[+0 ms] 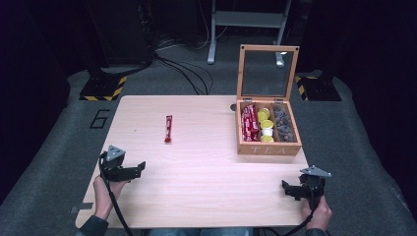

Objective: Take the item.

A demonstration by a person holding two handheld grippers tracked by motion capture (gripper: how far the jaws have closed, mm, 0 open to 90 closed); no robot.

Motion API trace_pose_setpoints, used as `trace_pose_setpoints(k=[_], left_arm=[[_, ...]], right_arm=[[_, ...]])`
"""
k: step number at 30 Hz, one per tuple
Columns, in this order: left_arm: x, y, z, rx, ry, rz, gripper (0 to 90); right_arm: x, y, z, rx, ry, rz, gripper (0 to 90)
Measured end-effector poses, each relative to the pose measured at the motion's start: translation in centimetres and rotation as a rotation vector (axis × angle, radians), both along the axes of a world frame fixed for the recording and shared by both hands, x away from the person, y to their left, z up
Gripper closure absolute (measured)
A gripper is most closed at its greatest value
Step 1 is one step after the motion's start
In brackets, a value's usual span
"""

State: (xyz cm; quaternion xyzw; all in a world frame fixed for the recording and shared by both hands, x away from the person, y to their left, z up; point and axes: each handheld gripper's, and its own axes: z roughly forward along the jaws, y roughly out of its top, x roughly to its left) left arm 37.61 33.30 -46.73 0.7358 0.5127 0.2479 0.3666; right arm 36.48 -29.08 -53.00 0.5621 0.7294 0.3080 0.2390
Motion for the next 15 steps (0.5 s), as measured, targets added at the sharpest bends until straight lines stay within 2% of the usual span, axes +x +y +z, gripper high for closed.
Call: trace_pose_setpoints(k=[2, 8, 10, 13, 15], left_arm=[[-0.6, 0.4, -0.5, 0.005, -0.007, 0.013, 9.4], [-2.1, 1.8, -2.3, 0.029, 0.003, 0.04, 7.7], [-2.5, 2.3, -3.2, 0.042, 0.02, 0.05, 7.5], [-2.8, 2.9, -4.3, 0.036, 0.051, 0.062, 7.3], [-3.0, 3.3, -4.9, 0.041, 0.05, 0.082, 7.1]], right_arm=[[0.0, 0.0, 0.0, 0.001, 0.0, -0.001, 0.0], [0.0, 0.0, 0.0, 0.0, 0.0, -0.001, 0.0], [0.0, 0.0, 0.0, 0.002, -0.001, -0.004, 0.0], [0.0, 0.0, 0.0, 0.003, 0.0, -0.004, 0.0], [0.0, 0.0, 0.0, 0.003, 0.0, -0.004, 0.0]])
